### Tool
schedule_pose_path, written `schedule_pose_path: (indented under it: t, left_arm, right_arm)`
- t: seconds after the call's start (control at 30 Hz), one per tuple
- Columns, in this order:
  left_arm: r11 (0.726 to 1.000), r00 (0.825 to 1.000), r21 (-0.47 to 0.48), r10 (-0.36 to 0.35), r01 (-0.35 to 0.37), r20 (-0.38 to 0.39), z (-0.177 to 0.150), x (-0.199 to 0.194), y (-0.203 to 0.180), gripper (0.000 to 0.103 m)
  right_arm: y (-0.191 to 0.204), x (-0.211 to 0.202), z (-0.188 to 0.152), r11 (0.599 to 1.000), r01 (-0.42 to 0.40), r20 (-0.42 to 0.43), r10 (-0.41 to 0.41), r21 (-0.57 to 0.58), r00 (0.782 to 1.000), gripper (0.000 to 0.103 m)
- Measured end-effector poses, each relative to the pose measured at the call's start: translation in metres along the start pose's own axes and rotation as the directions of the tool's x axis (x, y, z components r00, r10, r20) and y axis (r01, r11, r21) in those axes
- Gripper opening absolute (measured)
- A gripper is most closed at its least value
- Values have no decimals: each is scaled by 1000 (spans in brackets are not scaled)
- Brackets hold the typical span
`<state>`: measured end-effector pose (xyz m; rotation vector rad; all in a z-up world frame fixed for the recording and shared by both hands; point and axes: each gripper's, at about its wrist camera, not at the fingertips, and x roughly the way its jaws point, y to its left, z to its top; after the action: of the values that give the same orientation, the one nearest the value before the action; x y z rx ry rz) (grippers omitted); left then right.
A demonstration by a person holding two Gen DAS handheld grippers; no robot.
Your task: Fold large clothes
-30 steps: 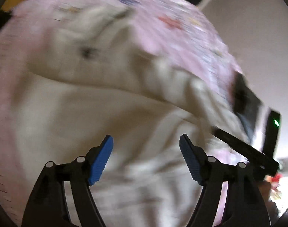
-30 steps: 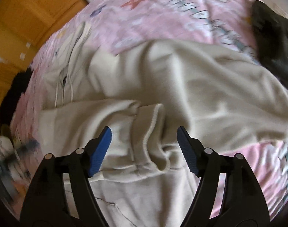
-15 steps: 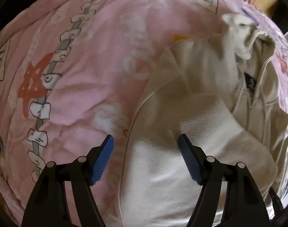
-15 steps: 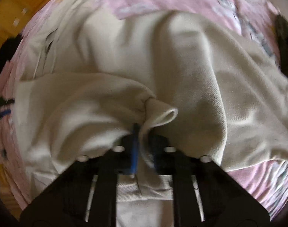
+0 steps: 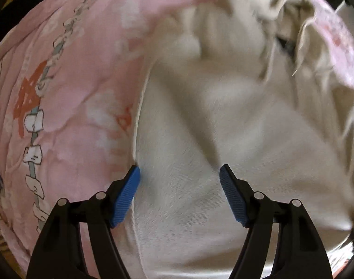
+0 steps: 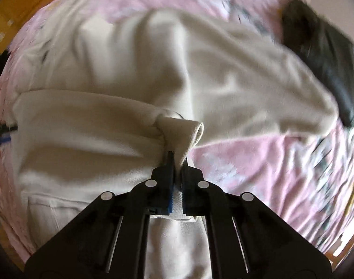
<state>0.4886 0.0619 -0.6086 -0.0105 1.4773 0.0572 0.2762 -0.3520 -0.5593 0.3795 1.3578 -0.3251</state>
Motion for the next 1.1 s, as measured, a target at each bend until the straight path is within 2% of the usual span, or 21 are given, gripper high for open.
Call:
schedule_pose_path:
  t: [0.13, 0.23, 0.3, 0.37, 0.43, 0.5, 0.63, 0.77, 0.83, 0.87, 0.9, 0.93, 0.97, 1.07, 1.1]
  left_arm:
    - [996, 998, 60, 69, -69, 10, -8, 14, -8, 69]
    - [994, 996, 76, 81, -83, 24, -10, 6, -15, 69]
    - [996, 998, 68, 61, -63, 21, -9, 2, -16, 69]
    - [999, 1000, 49, 18, -19, 1, -10, -5, -12, 69]
    - [999, 1000, 41, 4, -4, -6, -10, -11, -9, 69]
    - [999, 1000, 43, 0, 0, -10, -9, -18, -7, 69]
    - [998, 1000, 59, 21, -21, -2, 3, -42, -13, 69]
    - [996, 1000, 89, -7, 5, 24, 21, -88, -28, 69]
    - [992, 998, 120, -45, 40, 35, 22, -116, -43, 69]
    - [989, 997, 134, -63, 57, 41, 22, -127, -52, 70]
    - [986, 995, 153, -82, 73, 52, 21, -142, -64, 72]
    - [982, 994, 168, -94, 83, 60, 17, -154, -76, 73]
    - [976, 991, 191, -117, 101, 71, 16, -170, -92, 73]
    - [955, 981, 250, -182, 158, 75, 24, -195, -132, 74]
    - [947, 977, 270, -200, 173, 74, 20, -204, -147, 75]
  right_arm:
    - [0, 9, 11, 999, 31, -56, -28, 42, 998, 10]
    - [-1, -14, 19, 988, 146, 1, -146, 54, 989, 28]
    - [-2, -29, 20, 984, 170, 58, -173, 56, 983, 58]
    - [-10, -42, 21, 983, 176, 91, -181, 59, 979, 60]
    - [-27, -52, 20, 981, 170, 105, -180, 98, 978, 60]
    - [-50, -61, 21, 977, 133, 121, -154, 166, 981, 60]
    - [-103, -83, 17, 941, 25, 168, -87, 339, 982, 60]
    - [-156, -110, 3, 859, -105, 235, -18, 500, 972, 60]
    - [-180, -121, -8, 784, -202, 282, 36, 587, 959, 60]
    - [-198, -127, -19, 712, -284, 331, 77, 642, 940, 60]
    - [-206, -130, -24, 674, -317, 352, 89, 667, 932, 60]
    - [-222, -134, -34, 609, -366, 388, 103, 703, 916, 60]
    - [-234, -136, -42, 568, -395, 410, 107, 722, 906, 60]
    - [-267, -136, -53, 496, -432, 448, 95, 753, 889, 60]
    - [-277, -134, -54, 487, -440, 458, 90, 754, 884, 60]
